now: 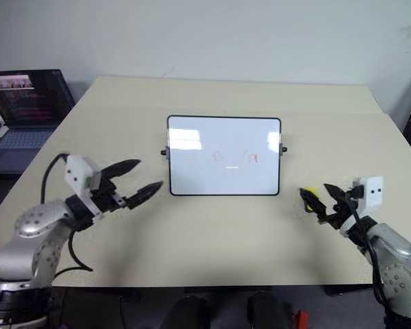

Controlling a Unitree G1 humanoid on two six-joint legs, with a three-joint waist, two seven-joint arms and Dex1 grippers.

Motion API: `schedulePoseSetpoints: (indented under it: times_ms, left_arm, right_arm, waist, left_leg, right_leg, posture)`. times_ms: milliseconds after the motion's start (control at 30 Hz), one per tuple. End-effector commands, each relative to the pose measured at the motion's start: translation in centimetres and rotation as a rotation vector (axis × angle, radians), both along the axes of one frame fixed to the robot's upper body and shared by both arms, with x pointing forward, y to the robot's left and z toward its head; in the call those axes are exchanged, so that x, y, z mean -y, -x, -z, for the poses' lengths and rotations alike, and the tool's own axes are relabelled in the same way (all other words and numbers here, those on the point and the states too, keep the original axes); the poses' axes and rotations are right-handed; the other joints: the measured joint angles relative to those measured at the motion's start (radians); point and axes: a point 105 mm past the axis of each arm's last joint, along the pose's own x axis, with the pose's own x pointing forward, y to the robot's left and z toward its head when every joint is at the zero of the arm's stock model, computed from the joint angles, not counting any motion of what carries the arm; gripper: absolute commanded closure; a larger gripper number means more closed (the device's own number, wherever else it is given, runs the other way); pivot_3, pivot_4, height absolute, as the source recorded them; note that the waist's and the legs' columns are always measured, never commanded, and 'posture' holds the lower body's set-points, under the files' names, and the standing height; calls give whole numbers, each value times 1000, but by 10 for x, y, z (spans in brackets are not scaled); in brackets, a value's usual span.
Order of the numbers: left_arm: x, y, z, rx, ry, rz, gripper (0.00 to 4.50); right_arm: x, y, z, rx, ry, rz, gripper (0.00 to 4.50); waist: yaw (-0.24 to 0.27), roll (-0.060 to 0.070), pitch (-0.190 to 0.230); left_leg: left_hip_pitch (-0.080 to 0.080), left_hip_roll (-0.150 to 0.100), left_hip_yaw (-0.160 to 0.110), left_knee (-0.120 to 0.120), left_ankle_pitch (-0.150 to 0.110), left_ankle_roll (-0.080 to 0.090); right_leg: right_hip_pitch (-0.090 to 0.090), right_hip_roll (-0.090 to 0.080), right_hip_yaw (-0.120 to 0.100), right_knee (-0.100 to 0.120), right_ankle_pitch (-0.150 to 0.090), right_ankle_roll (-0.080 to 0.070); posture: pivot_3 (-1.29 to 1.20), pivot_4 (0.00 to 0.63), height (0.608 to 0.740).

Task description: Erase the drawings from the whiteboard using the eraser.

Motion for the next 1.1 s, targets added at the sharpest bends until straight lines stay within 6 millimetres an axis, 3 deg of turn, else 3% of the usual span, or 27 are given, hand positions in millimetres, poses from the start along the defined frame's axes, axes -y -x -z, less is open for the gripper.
schedulePoseSetpoints:
  times_ms: [33, 133, 400, 667, 1100]
  left_arm:
    - [39, 20, -11, 8, -66, 241, 0]
    - [54, 24, -10, -3, -91, 322, 0]
    - [78, 36, -6, -46, -142, 528, 0]
    - [84, 36, 0, -24, -192, 571, 0]
    - [74, 38, 10, -30, -210, 535, 0]
  right_arm:
    - [-3, -10, -6, 12, 143, 80, 17]
    - [3, -21, 0, -28, 178, 174, 17]
    - [9, -30, 11, -106, 226, 206, 17]
    - [8, -43, 24, -136, 243, 228, 17]
    - [15, -50, 34, -140, 229, 275, 17]
  waist:
    - [0, 0, 0]
    - [0, 0, 0]
    - [-1, 0, 0]
    - [-2, 1, 0]
    - [-2, 1, 0]
  left_leg:
    - [0, 0, 0, 0, 0, 0]
    - [0, -1, 1, 0, 0, 0]
    - [-1, 0, 0, 0, 0, 0]
    - [-1, 1, 0, 0, 0, 0]
    - [-1, 1, 0, 0, 0, 0]
  right_leg:
    - [0, 0, 0, 0, 0, 0]
    - [0, 0, 1, 0, 0, 0]
    - [-1, 6, 1, -1, 0, 0]
    - [-1, 8, 1, -1, 0, 0]
    - [-1, 7, 1, -1, 0, 0]
  posture:
    - [0, 150, 740]
    - [0, 150, 740]
    - [0, 150, 740]
    - [0, 150, 740]
    - [0, 150, 740]
